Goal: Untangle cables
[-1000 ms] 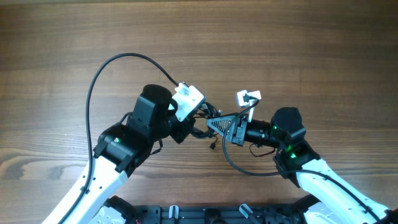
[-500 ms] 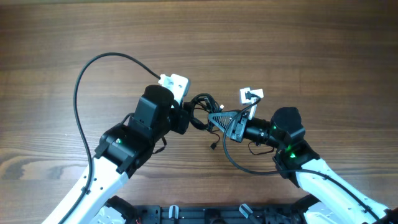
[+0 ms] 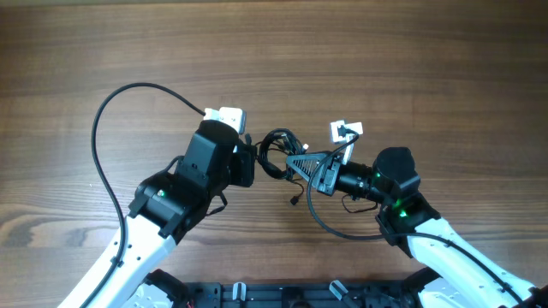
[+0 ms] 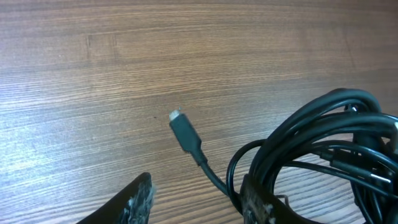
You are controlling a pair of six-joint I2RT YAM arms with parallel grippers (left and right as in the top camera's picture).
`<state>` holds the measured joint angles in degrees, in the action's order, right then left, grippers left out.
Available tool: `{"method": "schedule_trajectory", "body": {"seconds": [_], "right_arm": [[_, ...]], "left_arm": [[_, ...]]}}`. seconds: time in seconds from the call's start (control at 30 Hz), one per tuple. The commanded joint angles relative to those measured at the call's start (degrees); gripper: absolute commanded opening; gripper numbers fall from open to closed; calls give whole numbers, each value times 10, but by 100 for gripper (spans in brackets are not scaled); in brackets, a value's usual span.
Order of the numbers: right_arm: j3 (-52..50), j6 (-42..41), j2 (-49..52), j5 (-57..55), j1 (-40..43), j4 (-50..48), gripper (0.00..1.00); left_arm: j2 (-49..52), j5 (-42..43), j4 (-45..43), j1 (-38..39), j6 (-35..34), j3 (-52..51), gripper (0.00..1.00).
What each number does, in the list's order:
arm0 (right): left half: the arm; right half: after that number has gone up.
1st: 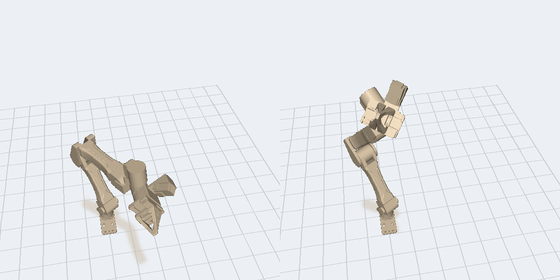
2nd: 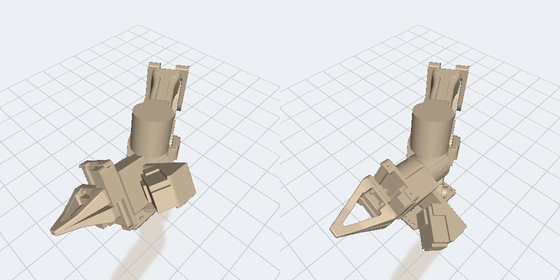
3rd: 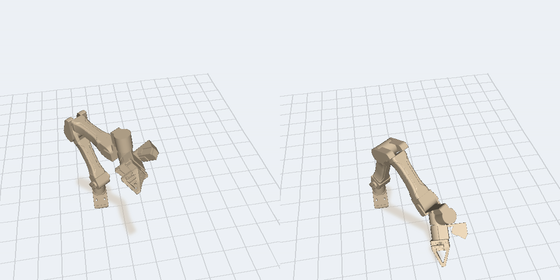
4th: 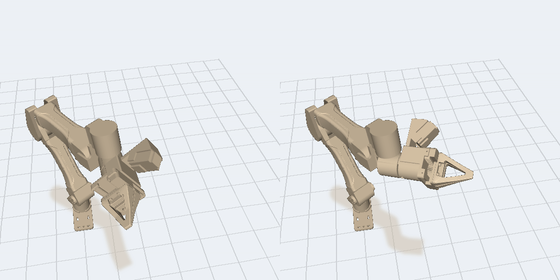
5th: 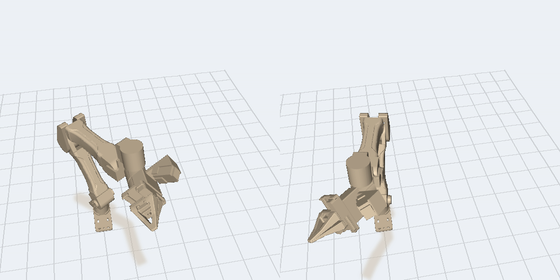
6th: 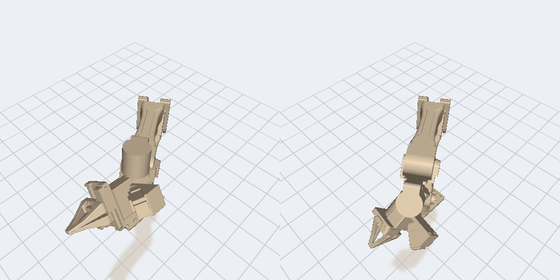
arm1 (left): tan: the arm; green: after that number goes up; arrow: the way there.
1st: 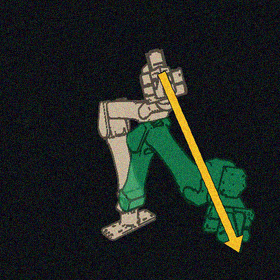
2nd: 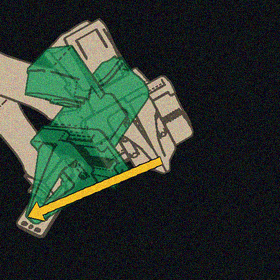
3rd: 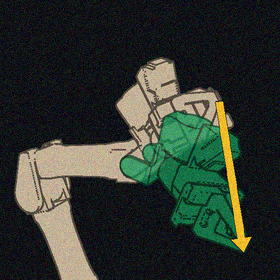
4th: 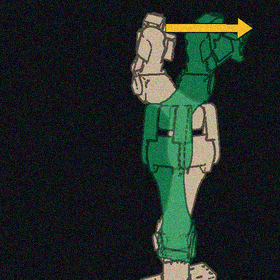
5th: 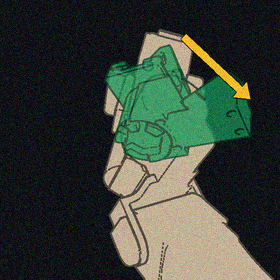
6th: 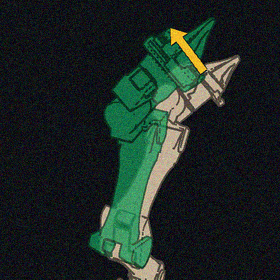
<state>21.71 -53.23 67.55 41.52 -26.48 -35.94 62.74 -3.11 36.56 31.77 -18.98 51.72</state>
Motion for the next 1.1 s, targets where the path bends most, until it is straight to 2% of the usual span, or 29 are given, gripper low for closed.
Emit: {"method": "schedule_trajectory", "body": {"seconds": [0.0, 0.2, 0.43, 0.57, 0.63, 0.73, 0.8, 0.9, 1.0, 1.07], "right_arm": [[9, 7, 4, 4, -1, -4, 6], [9, 7, 4, 5, -1, -4, 6], [9, 8, 4, 28, -1, -5, 5], [9, 7, 4, 28, 0, -18, 4], [9, 7, 4, 28, 1, -27, 5], [9, 7, 4, 26, 6, -35, 5], [9, 7, 4, 23, 8, -34, 4], [9, 5, 4, 13, 8, -29, 5], [9, 3, 4, 0, 8, -3, 6], [9, 2, 4, -13, 8, 24, 6]], "left_arm": [[12, 23, -1, -2, -17, 7, 52], [50, 77, -23, -2, -17, 7, 54], [108, 57, -24, -2, -17, 7, 43], [125, 51, -21, -2, -17, 7, 35], [127, 28, -11, -4, -38, 7, 30], [127, -45, 28, -23, -102, 7, 14], [127, -62, 49, -45, -135, 7, 10], [127, -28, 47, -79, -150, 7, 7], [127, 47, 25, -97, -144, 7, 4], [127, 121, -8, -99, -112, 7, 4]]}}
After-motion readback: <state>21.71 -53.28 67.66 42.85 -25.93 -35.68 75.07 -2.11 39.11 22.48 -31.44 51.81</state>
